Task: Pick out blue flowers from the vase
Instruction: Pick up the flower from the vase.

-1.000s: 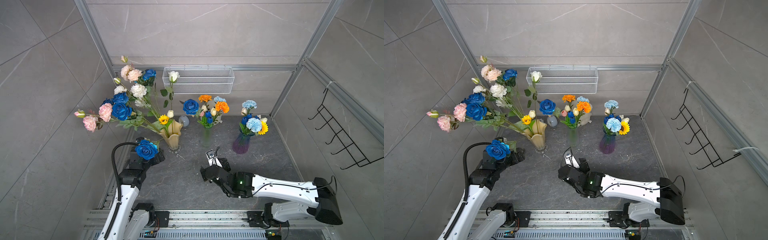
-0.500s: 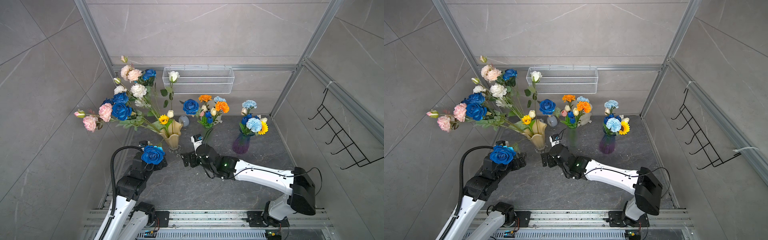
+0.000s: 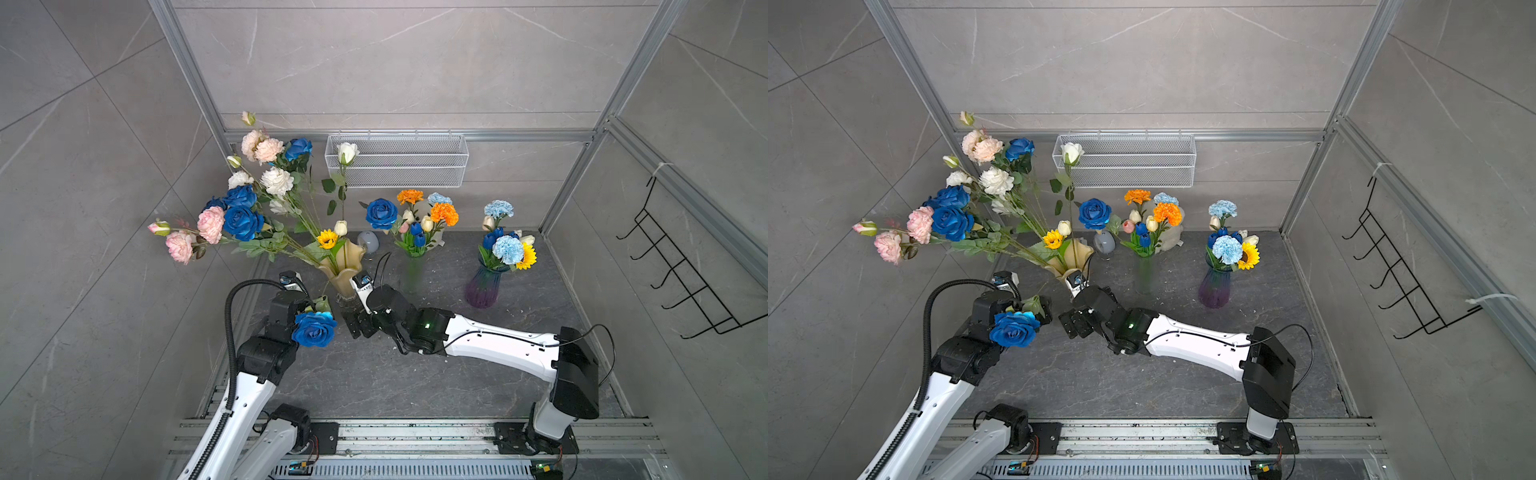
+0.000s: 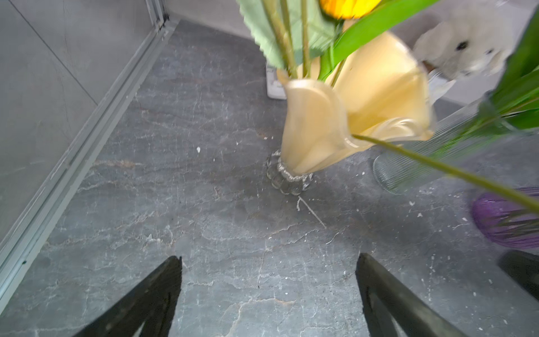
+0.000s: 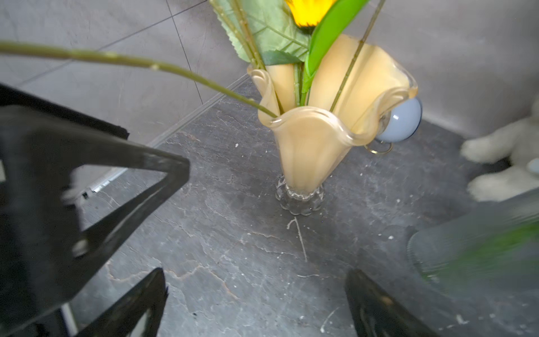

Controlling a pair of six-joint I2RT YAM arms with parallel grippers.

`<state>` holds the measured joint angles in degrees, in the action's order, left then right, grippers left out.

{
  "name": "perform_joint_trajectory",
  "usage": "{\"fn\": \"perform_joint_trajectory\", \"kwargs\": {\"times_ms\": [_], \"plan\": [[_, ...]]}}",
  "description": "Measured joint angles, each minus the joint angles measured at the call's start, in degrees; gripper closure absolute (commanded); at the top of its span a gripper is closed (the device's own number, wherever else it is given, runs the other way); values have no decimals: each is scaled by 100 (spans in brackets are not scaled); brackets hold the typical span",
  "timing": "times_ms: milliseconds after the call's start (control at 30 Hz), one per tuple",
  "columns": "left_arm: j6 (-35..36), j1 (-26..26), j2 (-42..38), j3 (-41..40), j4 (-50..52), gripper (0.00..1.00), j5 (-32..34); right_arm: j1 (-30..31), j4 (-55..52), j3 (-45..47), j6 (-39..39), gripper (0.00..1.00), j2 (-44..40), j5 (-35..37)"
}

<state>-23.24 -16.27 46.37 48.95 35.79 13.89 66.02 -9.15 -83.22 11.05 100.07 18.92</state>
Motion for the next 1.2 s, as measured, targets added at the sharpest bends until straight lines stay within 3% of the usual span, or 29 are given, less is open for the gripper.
{"fn": "perform_joint_trajectory", "kwargs": {"times_ms": [167, 400, 700, 933, 1200], "plan": [[-105, 221, 227, 9, 26, 6, -24, 267, 72, -2, -970, 4, 0, 501], [-105, 717, 260, 236, 157, 7, -142, 286, 603, -66, -1744, 14, 0, 708], [-109, 1014, 562, 299, 201, 7, -459, 219, 1200, -942, -2009, 38, 186, 376], [-87, 1147, 927, 699, 188, 7, -673, 22, 1191, -1425, -2031, 39, 651, -122], [-59, 1276, 1172, 933, 184, 7, -852, -70, 715, -1521, -2249, 36, 750, -179]]}}
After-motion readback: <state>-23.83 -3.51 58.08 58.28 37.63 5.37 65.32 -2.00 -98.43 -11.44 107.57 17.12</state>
